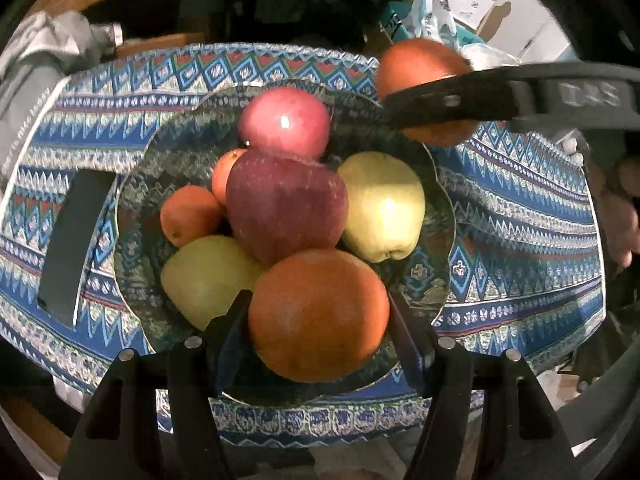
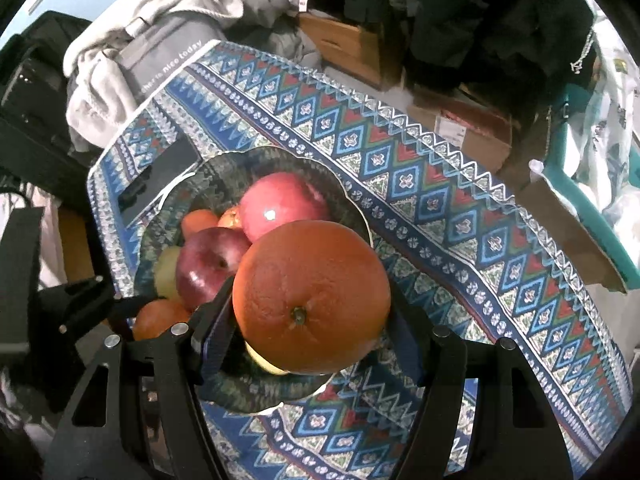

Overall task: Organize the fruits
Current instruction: 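Lower and release the orange into the bowl with the left tool while the right tool releases its orange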

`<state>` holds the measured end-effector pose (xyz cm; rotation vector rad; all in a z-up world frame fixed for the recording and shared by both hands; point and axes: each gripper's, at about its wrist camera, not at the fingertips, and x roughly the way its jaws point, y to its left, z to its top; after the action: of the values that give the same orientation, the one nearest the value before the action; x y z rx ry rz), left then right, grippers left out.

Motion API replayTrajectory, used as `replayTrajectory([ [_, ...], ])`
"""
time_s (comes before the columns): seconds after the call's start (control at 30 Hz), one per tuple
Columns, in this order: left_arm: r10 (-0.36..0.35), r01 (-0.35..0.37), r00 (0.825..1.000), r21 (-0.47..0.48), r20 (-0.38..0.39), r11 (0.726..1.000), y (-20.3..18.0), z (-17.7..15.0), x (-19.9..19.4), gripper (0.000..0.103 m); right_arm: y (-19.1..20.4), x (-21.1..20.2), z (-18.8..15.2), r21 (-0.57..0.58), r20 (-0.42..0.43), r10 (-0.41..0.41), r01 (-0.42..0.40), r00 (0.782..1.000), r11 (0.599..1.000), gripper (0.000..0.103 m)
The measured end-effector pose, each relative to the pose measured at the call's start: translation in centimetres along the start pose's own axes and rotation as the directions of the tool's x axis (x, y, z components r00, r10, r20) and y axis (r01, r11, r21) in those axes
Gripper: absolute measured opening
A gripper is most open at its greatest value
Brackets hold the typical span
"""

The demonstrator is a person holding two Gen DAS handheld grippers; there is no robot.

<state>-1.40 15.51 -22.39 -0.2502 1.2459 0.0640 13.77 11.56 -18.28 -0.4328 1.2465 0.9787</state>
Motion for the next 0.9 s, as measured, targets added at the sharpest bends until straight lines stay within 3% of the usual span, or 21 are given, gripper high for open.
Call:
replayTrajectory([
  [0.13, -0.001, 0.000, 1.000, 0.014, 0.017, 1.000, -0.5, 0.0, 0.0, 0.061, -0.3, 1.2, 0.5, 0.005, -0.016, -0.014, 0.014, 1.000, 1.000, 0.070],
  [0.43, -0.001, 0.002, 1.000, -0.032, 0.027, 0.999, 0.7, 0.8, 0.0, 0.061, -0.7, 3.2, 0.6, 0.006, -0.060, -0.032, 0.032, 0.998, 0.999, 0.071],
  [0.57, -0.002, 0.006, 0.999, -0.082, 0.045, 0.997, 1.9, 1.5, -0.6, 0.069, -0.8, 2.6, 0.9, 0.011, -0.041, -0.011, 0.012, 0.999, 1.000, 0.072],
  [0.9, 0.012, 0.014, 0.993, -0.230, 0.113, 0.973, 5.6, 3.6, -2.4, 0.070, 0.1, 1.1, 0.7, -0.015, -0.005, -0.034, 0.034, 0.999, 0.999, 0.072],
])
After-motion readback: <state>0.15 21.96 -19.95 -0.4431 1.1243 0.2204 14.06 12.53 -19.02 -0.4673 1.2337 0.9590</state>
